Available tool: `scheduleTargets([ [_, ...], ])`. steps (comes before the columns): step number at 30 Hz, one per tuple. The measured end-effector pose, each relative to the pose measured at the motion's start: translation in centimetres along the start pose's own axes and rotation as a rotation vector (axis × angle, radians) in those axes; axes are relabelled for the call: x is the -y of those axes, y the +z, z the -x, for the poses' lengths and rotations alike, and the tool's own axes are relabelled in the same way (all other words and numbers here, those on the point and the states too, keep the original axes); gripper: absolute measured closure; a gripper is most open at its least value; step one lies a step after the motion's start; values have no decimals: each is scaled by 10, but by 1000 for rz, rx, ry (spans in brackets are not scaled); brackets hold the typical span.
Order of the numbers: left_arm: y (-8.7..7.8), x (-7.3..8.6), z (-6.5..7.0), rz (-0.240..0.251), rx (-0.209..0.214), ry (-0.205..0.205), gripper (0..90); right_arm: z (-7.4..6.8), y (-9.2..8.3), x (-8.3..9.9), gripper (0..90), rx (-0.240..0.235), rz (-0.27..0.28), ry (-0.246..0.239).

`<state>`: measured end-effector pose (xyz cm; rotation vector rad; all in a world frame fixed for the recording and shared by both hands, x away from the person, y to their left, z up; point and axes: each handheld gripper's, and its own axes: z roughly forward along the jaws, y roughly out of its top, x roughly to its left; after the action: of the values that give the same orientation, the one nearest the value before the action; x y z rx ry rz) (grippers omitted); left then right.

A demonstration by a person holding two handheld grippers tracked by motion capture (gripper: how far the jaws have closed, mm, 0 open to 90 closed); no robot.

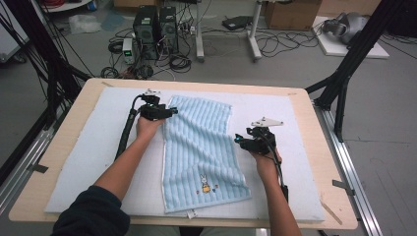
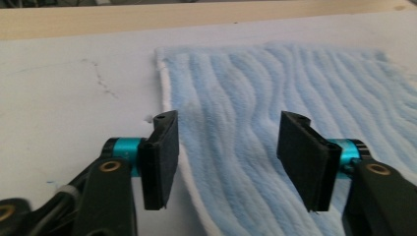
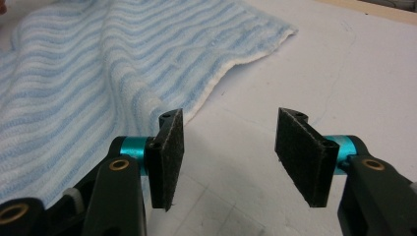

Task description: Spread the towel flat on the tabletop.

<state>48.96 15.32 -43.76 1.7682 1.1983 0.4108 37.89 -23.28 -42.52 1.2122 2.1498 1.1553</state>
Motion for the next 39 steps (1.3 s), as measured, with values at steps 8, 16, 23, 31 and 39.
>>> scheduleTargets([
  [8, -24, -4, 7, 46, 143, 2, 300, 1, -8, -6, 305, 13, 49, 29],
  [16, -38, 8, 8, 19, 191, 20, 283, 23, 1, -4, 168, -7, 7, 119],
  [23, -38, 25, 16, -84, 184, 61, 326, 16, 24, -6, 522, -88, -48, 92],
  [31, -36, 25, 27, -90, 195, 99, 335, -7, 72, -30, 555, -47, -147, 17],
  [39, -43, 23, 23, -78, 182, 85, 336, 5, 94, -49, 875, 180, -184, -56],
])
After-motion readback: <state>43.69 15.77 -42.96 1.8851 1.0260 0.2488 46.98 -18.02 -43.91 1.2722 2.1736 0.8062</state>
